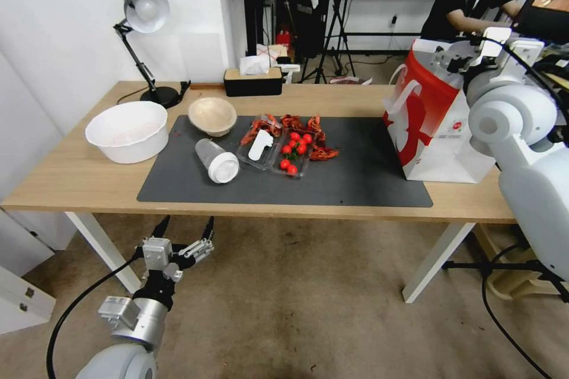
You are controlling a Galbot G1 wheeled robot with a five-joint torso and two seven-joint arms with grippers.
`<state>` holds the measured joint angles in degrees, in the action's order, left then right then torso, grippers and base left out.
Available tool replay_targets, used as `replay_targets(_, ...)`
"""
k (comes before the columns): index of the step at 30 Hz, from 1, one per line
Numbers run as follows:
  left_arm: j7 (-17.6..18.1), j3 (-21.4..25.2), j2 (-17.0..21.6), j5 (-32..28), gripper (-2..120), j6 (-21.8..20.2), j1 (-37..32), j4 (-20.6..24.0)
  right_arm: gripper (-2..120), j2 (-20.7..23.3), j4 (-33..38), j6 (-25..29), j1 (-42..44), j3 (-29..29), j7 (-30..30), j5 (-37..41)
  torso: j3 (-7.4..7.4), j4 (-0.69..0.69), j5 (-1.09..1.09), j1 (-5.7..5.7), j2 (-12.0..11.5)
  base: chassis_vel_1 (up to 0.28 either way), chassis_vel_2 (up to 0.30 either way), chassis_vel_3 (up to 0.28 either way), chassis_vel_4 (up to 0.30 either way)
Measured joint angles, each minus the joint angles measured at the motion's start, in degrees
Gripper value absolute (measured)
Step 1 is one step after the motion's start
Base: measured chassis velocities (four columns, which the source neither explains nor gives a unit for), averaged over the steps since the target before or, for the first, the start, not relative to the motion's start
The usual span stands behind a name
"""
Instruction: Pick up the trash from the table and place it into the takeout bag.
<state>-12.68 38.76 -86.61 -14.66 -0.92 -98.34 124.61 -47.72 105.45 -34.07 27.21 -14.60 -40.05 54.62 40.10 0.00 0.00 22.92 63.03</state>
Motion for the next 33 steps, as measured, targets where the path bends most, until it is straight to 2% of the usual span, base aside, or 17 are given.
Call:
replay_targets(14,-0.1,0.2,-0.1,-0.2,100,0.2,-0.3,0.1,100,0.9,4.9,1.8,3.0,-0.7,2.3,0.1,0.0,0.0,0.0,0.0,0.0,0.0,0.0,0.0,0.0)
replay_targets(18,-0.2,0.3,-0.1,-0.3,100,0.2,-0.3,0.1,100,1.4,7.9,4.2,5.7,-1.5,4.7,-0.1,0.0,0.0,0.0,0.0,0.0,0.0,0.0,0.0,0.0)
replay_targets(22,-0.2,0.3,0.0,-0.5,100,0.3,-0.2,0.2,100,2.2,12.0,10.7,11.5,-3.0,9.7,-3.0,0.0,-0.01,0.0,0.0,0.0,0.0,0.0,0.0,0.0)
replay_targets(24,-0.2,0.4,0.0,-0.7,100,0.3,-0.2,0.2,100,2.3,15.2,14.6,17.6,-4.8,12.6,-4.9,0.0,0.0,0.01,0.0,0.0,0.0,0.0,0.0,0.0)
replay_targets(28,-0.2,0.4,0.0,-0.8,100,0.4,-0.1,0.2,100,2.3,16.3,15.7,20.0,-5.8,13.7,-5.8,0.0,0.01,0.0,0.0,0.0,0.0,0.0,0.0,0.0)
replay_targets(33,-0.2,0.4,0.1,-1.0,100,0.5,-0.1,0.2,100,1.8,18.9,19.3,27.6,-8.8,16.8,-9.6,0.0,-0.02,0.0,0.0,0.0,0.0,0.0,0.0,0.0)
